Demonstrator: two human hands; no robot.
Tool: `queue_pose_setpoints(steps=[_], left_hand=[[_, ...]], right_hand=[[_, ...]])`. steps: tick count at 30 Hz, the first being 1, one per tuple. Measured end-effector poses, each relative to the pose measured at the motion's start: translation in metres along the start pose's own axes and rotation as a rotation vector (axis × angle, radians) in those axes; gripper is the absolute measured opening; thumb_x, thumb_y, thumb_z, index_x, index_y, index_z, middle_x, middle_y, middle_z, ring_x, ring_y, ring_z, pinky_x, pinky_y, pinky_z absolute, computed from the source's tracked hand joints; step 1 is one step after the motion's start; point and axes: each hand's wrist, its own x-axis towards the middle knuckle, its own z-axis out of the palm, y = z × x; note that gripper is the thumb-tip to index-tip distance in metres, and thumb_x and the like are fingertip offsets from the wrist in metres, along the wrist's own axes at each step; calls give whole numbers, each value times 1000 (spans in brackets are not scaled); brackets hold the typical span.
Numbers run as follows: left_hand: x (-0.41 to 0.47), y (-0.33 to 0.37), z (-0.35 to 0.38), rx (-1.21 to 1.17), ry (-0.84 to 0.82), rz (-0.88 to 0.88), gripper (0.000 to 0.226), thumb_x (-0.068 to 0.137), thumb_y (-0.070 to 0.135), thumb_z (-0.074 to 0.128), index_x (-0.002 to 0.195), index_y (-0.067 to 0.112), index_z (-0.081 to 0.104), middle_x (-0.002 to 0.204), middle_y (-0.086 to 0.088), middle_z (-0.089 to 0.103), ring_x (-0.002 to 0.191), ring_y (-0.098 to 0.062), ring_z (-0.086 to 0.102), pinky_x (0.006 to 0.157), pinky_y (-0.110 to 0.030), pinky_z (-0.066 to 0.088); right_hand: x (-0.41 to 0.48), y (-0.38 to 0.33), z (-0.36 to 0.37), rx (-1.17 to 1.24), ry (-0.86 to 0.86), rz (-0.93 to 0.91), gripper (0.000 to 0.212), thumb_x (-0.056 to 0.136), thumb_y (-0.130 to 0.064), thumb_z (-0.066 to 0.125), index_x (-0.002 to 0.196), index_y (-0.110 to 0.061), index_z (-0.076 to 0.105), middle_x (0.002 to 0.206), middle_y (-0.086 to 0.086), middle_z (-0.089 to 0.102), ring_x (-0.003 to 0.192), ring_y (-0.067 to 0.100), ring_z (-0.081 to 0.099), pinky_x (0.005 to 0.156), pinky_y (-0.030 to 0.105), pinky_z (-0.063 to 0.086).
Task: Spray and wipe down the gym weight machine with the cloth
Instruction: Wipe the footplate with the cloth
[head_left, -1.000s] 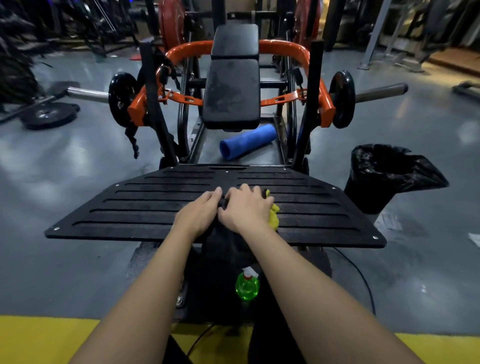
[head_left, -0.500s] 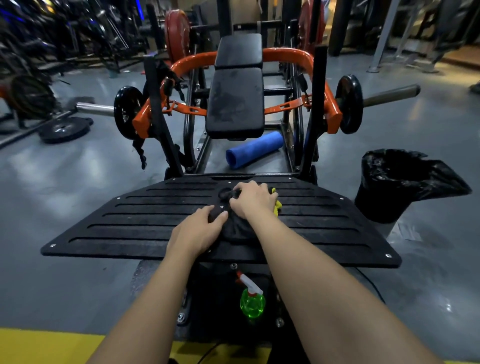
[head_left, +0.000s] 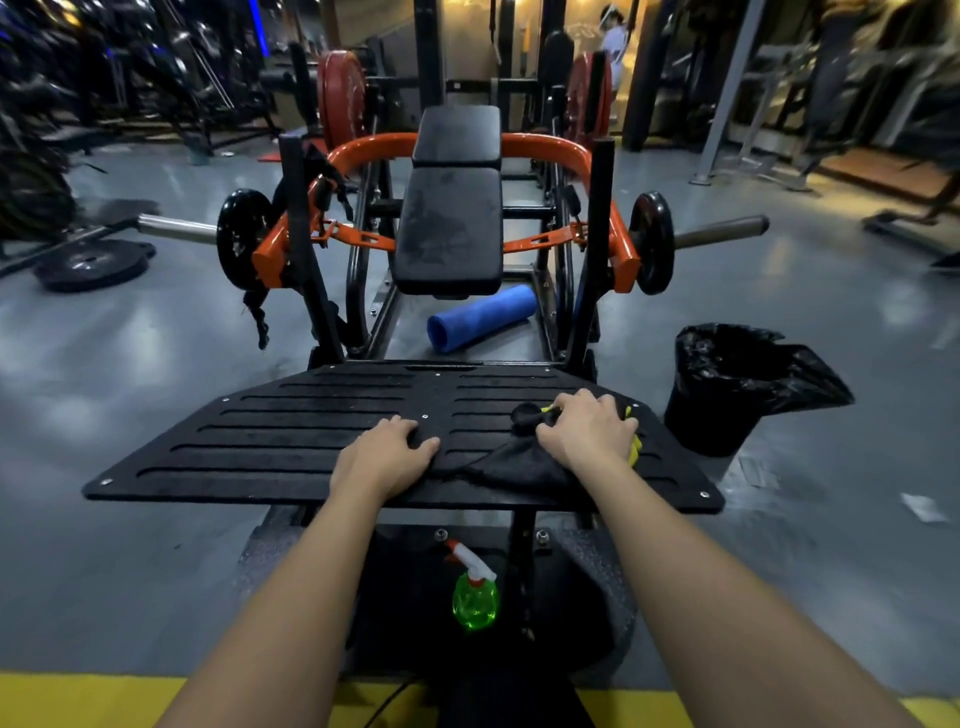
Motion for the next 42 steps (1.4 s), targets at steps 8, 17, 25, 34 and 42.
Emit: queue_pose_setpoints(steps=[8,17,25,34,42], left_hand=[[-2,-4,-2,-14,-12,33,58,104,56,36,152,25,43,153,-1,46,135,-28,49,100,-42,42],[0,-1,-2,43,0,88,45,108,29,29,147,14,48,149,-8,46,135,-29,45,106,-38,35],[9,-5,5,-15,15,31,44,104,41,34,136,17,52,146,-6,49,131,-31,48,100,-43,40],[17,-5,10,-91,21,-15,57,104,60,25,150,34,45,164,7,32,147,-23,35,110,-44,34],[17,-4,14,-2,75,-64,48,104,58,31,140,32,50,146,3,53,129,-26,53,96,-42,42]], right_hand=[[-55,-23,-13,-141,-80,13,51,92,-48,54,138,-26,53,145,2,45,138,30,34,106,59,32],[-67,-107,21,-87,-47,-169,46,91,-53,52,132,-32,55,142,1,47,136,28,36,108,59,29],[2,-115,43,10,-99,-200,37,87,-56,54,121,-41,60,136,-2,52,133,28,40,106,58,31],[71,-125,63,-37,-47,-187,44,86,-53,54,127,-37,61,134,0,56,131,30,43,100,57,31],[80,-111,60,0,-112,-274,41,89,-54,53,127,-43,63,136,-4,54,134,28,40,106,57,30]])
